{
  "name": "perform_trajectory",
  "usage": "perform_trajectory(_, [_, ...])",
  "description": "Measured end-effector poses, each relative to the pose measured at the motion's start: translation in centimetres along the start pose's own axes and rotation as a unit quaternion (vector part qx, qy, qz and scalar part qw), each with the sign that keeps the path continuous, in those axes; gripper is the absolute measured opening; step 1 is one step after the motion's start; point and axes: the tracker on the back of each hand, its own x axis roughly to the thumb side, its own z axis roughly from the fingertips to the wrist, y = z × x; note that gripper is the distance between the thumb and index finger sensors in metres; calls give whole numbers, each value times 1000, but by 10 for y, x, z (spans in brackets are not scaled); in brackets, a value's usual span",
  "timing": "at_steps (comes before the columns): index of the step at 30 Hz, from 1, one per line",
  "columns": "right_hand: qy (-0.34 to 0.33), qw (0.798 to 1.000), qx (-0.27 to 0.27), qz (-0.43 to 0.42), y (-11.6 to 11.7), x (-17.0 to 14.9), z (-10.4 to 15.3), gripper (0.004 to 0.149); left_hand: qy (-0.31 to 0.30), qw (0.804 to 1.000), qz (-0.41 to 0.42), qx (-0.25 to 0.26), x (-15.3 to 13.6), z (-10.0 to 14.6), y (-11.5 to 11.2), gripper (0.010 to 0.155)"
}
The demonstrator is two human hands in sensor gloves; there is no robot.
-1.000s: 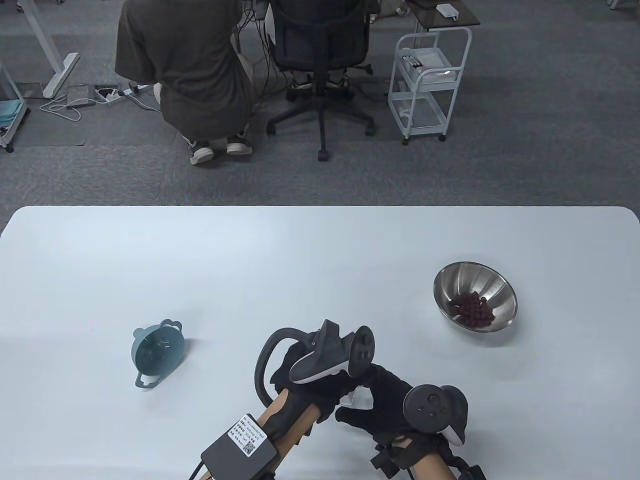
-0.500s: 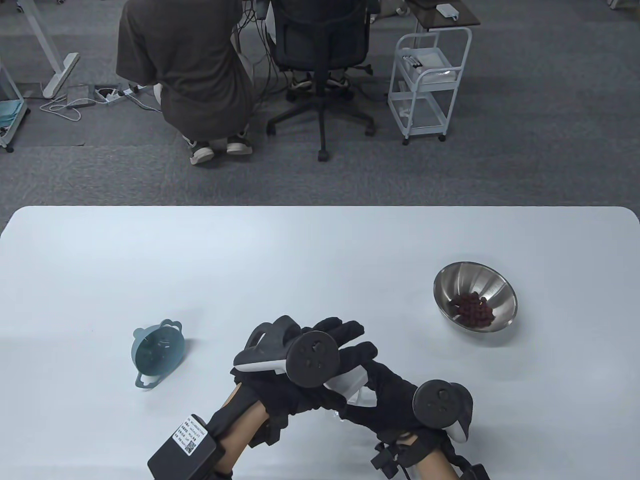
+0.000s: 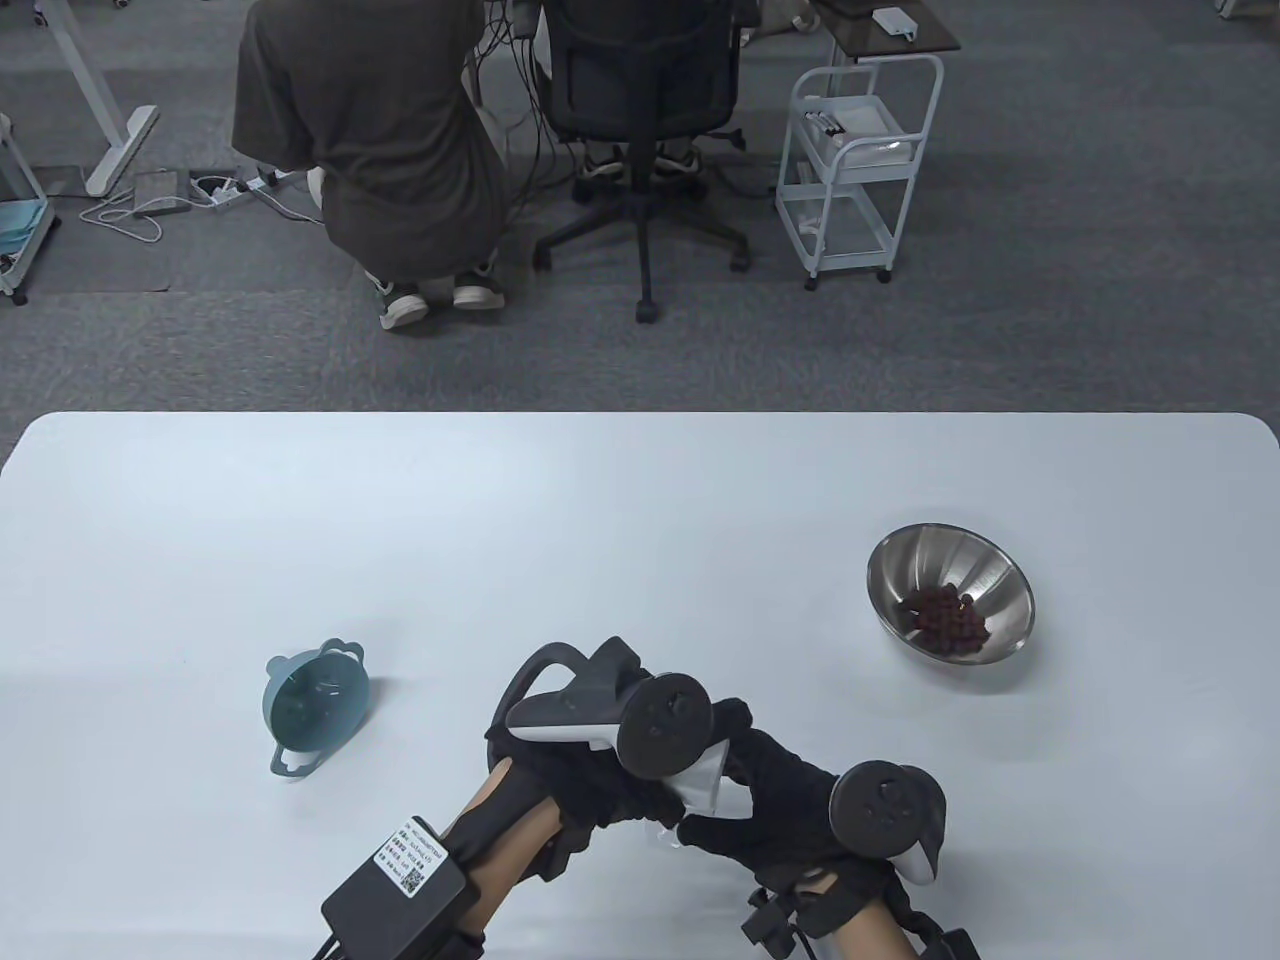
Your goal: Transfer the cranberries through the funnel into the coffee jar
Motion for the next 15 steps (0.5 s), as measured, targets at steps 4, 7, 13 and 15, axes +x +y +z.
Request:
perform_trajectory(4, [6, 999, -21, 27, -2, -1, 1, 91, 49, 996, -45, 63, 3, 2, -1, 89])
perform_trajectory(7, [16, 999, -27, 39, -2, -3, 1, 91, 69, 991, -58, 103, 6, 5, 3, 85])
perform_trajectory(13, [28, 998, -38, 30, -7, -8, 2, 91, 98, 985, -14, 144, -12, 22, 14, 77])
perform_trajectory(15, [30, 999, -37, 25, -7, -9, 2, 91, 115, 982, -9, 147, -25, 29, 14, 76])
